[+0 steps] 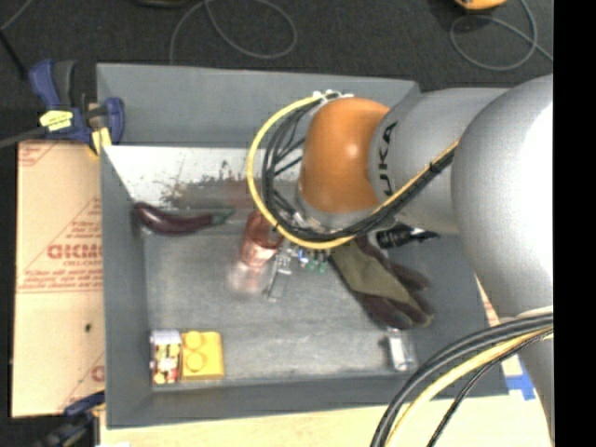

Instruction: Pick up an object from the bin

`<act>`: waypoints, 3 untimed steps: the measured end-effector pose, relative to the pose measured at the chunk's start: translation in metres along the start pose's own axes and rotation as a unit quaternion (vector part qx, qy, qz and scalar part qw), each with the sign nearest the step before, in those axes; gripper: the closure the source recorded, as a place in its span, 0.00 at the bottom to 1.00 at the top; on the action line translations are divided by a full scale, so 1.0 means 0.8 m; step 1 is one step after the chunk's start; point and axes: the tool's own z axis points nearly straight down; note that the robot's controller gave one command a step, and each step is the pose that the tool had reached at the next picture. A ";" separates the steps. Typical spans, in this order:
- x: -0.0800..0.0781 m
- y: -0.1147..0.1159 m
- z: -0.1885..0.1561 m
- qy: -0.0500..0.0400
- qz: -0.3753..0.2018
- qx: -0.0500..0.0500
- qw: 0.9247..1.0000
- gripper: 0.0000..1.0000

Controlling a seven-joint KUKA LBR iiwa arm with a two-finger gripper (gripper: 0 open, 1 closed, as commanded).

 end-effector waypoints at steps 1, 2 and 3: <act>-0.001 0.002 0.044 0.001 -0.005 0.001 1.000 0.00; -0.013 -0.013 0.058 0.001 0.038 0.000 0.999 0.00; -0.039 0.007 0.049 -0.007 0.159 -0.002 0.987 1.00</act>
Offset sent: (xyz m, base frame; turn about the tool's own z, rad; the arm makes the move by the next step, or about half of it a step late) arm 0.0165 -0.0304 -0.0498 0.2105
